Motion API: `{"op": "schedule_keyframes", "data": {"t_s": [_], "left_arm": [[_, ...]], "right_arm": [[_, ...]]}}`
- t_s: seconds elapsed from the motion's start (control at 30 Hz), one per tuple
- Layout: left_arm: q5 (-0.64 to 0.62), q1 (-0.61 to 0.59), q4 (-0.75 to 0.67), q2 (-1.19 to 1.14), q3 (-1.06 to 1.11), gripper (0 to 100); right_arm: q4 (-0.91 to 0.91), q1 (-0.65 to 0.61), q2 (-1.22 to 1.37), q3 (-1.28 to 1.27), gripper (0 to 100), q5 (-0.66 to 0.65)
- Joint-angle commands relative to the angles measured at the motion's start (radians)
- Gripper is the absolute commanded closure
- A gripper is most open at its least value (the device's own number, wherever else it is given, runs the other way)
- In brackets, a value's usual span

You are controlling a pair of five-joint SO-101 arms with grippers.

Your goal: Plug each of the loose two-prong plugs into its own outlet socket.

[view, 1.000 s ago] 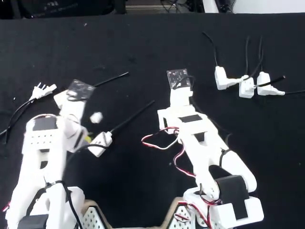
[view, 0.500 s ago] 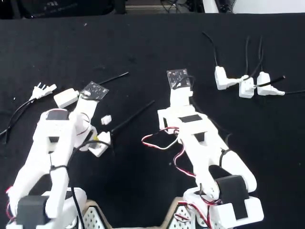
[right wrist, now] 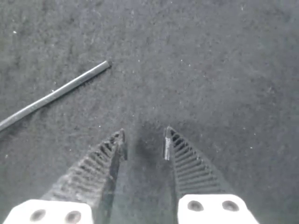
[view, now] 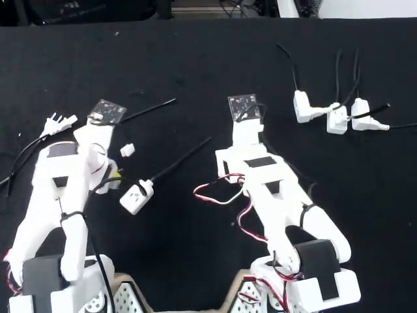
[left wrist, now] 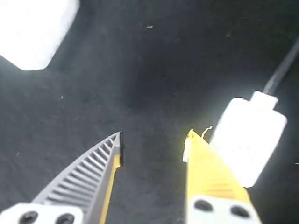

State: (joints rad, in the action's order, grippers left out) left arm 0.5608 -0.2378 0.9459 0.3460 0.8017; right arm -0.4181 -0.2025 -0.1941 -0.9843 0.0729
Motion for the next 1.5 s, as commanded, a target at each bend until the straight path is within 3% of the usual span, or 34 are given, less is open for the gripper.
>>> {"op": "schedule_keyframes", "data": {"t_s": [0.0, 0.1, 0.17, 0.5, 0.63, 0.93, 1.13, 1.33, 1.47], "left_arm": [[0.002, 0.012, 0.103, 0.015, -0.110, 78], [-0.041, 0.091, 0.253, 0.005, -0.173, 78], [-0.066, 0.128, 0.262, 0.003, -0.176, 78], [-0.063, 0.139, 0.069, 0.003, -0.022, 78], [-0.063, 0.142, 0.060, 0.003, 0.004, 78], [-0.060, 0.053, -0.012, -0.009, 0.007, 78], [-0.060, 0.002, -0.087, -0.144, -0.019, 78], [-0.061, -0.087, 0.083, -0.192, -0.257, 78], [-0.061, -0.101, 0.330, -0.192, -0.460, 78]], "right_arm": [[-0.002, 0.018, -0.028, 0.050, 87.4, 0.006], [-0.002, 0.018, -0.028, 0.050, 87.4, 0.006], [-0.002, 0.018, -0.028, 0.050, 87.4, 0.006], [-0.002, 0.018, -0.028, 0.050, 87.4, 0.006], [-0.002, 0.018, -0.028, 0.050, 87.4, 0.006], [-0.002, 0.018, -0.028, 0.050, 87.4, 0.006], [-0.002, 0.018, -0.028, 0.048, 87.4, 0.006], [-0.002, 0.018, -0.028, 0.048, 87.4, 0.006], [-0.002, 0.018, -0.028, 0.048, 87.4, 0.006]]}}
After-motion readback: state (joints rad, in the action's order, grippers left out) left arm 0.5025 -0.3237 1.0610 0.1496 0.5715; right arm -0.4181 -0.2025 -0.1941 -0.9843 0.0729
